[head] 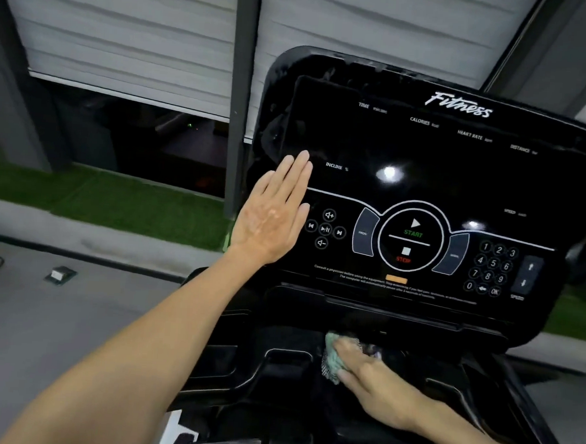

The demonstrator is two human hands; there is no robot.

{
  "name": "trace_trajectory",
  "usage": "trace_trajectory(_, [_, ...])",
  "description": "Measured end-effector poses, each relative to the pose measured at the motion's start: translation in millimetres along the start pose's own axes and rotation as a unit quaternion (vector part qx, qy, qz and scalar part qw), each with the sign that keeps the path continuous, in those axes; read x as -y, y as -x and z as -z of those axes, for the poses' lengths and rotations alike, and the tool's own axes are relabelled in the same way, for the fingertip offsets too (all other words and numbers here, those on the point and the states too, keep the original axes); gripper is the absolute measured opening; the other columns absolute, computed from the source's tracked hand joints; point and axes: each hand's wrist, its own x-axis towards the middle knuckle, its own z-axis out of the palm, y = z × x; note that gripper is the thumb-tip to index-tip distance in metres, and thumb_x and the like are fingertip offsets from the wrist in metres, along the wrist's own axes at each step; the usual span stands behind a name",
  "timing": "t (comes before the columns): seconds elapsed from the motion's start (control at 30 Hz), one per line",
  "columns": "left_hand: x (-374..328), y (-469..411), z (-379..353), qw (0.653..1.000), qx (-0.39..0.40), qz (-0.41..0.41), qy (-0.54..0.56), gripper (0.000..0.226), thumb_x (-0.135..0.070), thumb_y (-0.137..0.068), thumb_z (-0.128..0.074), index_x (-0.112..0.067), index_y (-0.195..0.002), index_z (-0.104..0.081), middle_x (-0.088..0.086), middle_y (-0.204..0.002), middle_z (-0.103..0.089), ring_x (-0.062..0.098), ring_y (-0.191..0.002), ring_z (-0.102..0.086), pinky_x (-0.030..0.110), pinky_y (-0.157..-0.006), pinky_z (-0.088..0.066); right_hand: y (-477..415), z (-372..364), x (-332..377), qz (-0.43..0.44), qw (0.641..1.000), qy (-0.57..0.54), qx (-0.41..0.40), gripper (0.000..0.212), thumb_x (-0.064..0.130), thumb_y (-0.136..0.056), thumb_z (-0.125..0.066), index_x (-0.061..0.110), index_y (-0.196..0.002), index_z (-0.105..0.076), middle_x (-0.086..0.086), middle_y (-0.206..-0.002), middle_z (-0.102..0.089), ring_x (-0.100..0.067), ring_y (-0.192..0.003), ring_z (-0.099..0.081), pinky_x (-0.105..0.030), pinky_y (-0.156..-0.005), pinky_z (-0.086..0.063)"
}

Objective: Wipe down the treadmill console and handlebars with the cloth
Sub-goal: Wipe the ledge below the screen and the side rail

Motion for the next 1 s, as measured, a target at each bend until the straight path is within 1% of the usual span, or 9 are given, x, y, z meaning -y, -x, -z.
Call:
trace_trajectory(0.07, [-1, 0, 0, 1.0, -0.001, 0.0, -0.001, 0.059, -0.031, -0.105, -0.027, -0.003, -0.155, -0.012, 0.013, -0.164, -0.013, 0.026, -0.151, -0.015, 0.039, -0.121, -0.019, -6, 3, 3, -0.003, 1.0, -0.008, 0.024, 0.058, 0.032, -0.104, -0.035, 0.019, -0.154, -0.008, 0.014, -0.158, -0.005, -0.006, -0.146, -0.005, -0.004, -0.104, 0.002])
trace_trajectory(0.17, [-1, 0, 1, 1.0, -0.008, 0.002, -0.007, 0.059, -0.03, -0.104, -0.027, -0.002, -0.155, -0.012, 0.014, -0.164, -0.014, 0.027, -0.151, -0.016, 0.039, -0.12, -0.019, -10, 7, 2, 0.027, 0.998, 0.037, 0.038, 0.059, 0.031, -0.105, -0.032, 0.018, -0.154, -0.003, 0.016, -0.158, 0.001, -0.009, -0.146, -0.009, 0.004, -0.097, 0.0])
trace_trajectory(0.2, [-2, 0, 1, 1.0, -0.009, 0.002, -0.008, 0.059, -0.029, -0.104, -0.028, -0.002, -0.154, -0.013, 0.014, -0.163, -0.015, 0.027, -0.15, -0.017, 0.039, -0.12, -0.019, -10, 8, 2, 0.037, 0.998, 0.036, 0.034, 0.058, 0.029, -0.105, -0.031, 0.018, -0.154, -0.004, 0.015, -0.158, 0.002, -0.007, -0.146, -0.004, 0.005, -0.099, 0.003])
trace_trajectory(0.3, [-3, 0, 1, 1.0, -0.017, 0.002, -0.01, 0.059, -0.029, -0.104, -0.029, -0.001, -0.154, -0.014, 0.014, -0.163, -0.017, 0.027, -0.15, -0.018, 0.039, -0.12, -0.019, -11, 5, -3, 0.069, 0.997, 0.039, -0.008, 0.053, 0.021, -0.105, -0.033, 0.018, -0.154, -0.013, 0.013, -0.158, -0.003, 0.0, -0.144, 0.0, -0.011, -0.116, -0.004])
trace_trajectory(0.43, [-2, 0, 1, 1.0, -0.017, 0.003, -0.013, 0.06, -0.029, -0.104, -0.029, -0.002, -0.154, -0.012, 0.013, -0.164, -0.015, 0.026, -0.151, -0.016, 0.038, -0.12, -0.017, -41, -2, 21, 0.131, 0.989, 0.051, -0.046, 0.052, 0.011, -0.102, -0.04, 0.015, -0.151, -0.024, 0.004, -0.159, -0.016, -0.005, -0.146, -0.011, -0.01, -0.114, -0.009])
trace_trajectory(0.53, [-1, 0, 1, 1.0, -0.016, -0.001, -0.015, 0.06, -0.029, -0.104, -0.029, -0.003, -0.155, -0.012, 0.012, -0.164, -0.014, 0.025, -0.151, -0.015, 0.037, -0.121, -0.016, -61, -8, 33, 0.146, 0.979, 0.14, -0.031, 0.049, 0.021, -0.104, -0.037, 0.014, -0.151, -0.024, -0.003, -0.16, -0.016, -0.018, -0.147, -0.015, -0.02, -0.116, -0.009])
trace_trajectory(0.73, [-1, 0, -1, 1.0, -0.025, 0.001, -0.007, 0.059, -0.028, -0.104, -0.029, -0.002, -0.155, -0.013, 0.012, -0.164, -0.015, 0.025, -0.151, -0.016, 0.038, -0.121, -0.018, -52, 5, 14, 0.127, 0.981, 0.136, 0.054, 0.077, 0.061, -0.09, -0.008, 0.018, -0.154, -0.013, 0.002, -0.162, -0.005, -0.011, -0.148, -0.003, -0.03, -0.121, -0.012])
trace_trajectory(0.87, [-1, -1, -1, 1.0, -0.022, 0.002, -0.007, 0.059, -0.028, -0.104, -0.03, -0.002, -0.154, -0.015, 0.012, -0.164, -0.015, 0.025, -0.151, -0.016, 0.038, -0.12, -0.017, -88, -16, 42, 0.195, 0.965, 0.164, 0.065, 0.054, 0.027, -0.103, -0.034, 0.01, -0.152, -0.02, -0.006, -0.161, -0.011, -0.02, -0.149, -0.004, -0.039, -0.121, -0.011])
trace_trajectory(1.0, [0, -1, 0, 1.0, -0.014, 0.0, -0.011, 0.06, -0.028, -0.103, -0.031, -0.002, -0.155, -0.015, 0.012, -0.164, -0.013, 0.025, -0.151, -0.015, 0.037, -0.12, -0.015, -104, -19, 57, 0.202, 0.965, 0.162, 0.048, 0.052, 0.021, -0.104, -0.036, 0.012, -0.153, -0.019, -0.003, -0.161, -0.013, -0.015, -0.148, -0.003, -0.03, -0.119, -0.002])
